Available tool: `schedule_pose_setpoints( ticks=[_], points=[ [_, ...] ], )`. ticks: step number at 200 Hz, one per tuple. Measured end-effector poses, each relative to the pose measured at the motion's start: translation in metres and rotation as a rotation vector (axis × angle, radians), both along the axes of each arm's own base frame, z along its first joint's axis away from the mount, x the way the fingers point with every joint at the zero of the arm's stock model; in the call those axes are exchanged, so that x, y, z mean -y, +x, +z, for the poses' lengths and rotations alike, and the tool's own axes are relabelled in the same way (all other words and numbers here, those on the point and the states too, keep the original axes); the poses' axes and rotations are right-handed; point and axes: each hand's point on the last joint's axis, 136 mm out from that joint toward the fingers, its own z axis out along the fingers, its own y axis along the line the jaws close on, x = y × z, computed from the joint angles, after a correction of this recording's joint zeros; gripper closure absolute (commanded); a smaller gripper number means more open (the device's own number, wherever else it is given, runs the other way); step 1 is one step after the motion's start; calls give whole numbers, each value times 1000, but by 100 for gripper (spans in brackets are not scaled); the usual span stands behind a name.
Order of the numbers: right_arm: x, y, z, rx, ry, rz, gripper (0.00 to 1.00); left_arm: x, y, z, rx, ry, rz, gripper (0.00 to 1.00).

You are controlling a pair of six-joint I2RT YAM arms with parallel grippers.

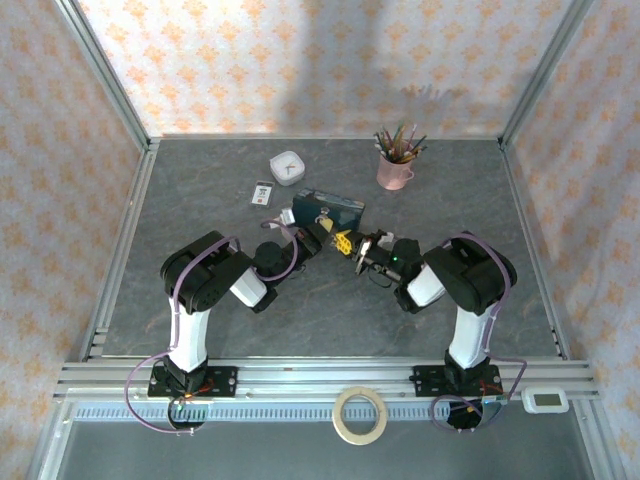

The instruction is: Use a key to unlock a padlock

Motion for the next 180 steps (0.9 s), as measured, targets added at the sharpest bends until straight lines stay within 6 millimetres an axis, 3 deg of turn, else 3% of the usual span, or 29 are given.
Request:
schedule_pose_setpoints(
  ticks=[42, 58, 108, 144, 180],
  points=[
    [8, -14, -24, -30, -57, -2, 81, 9, -14, -23, -62, 20, -36, 100],
    [13, -15, -24, 18, -91, -15, 73, 10, -18, -27, -73, 25, -43, 100],
    [28, -18, 2, 250, -267, -61, 60, 11, -22, -32, -97, 43, -39, 100],
    [48, -15, 6, 360, -568, -102, 59, 21, -24, -41, -136, 72, -35, 100],
    [79, -10, 33, 475, -858, -185, 57, 36, -21, -53, -199, 111, -31, 100]
  ],
)
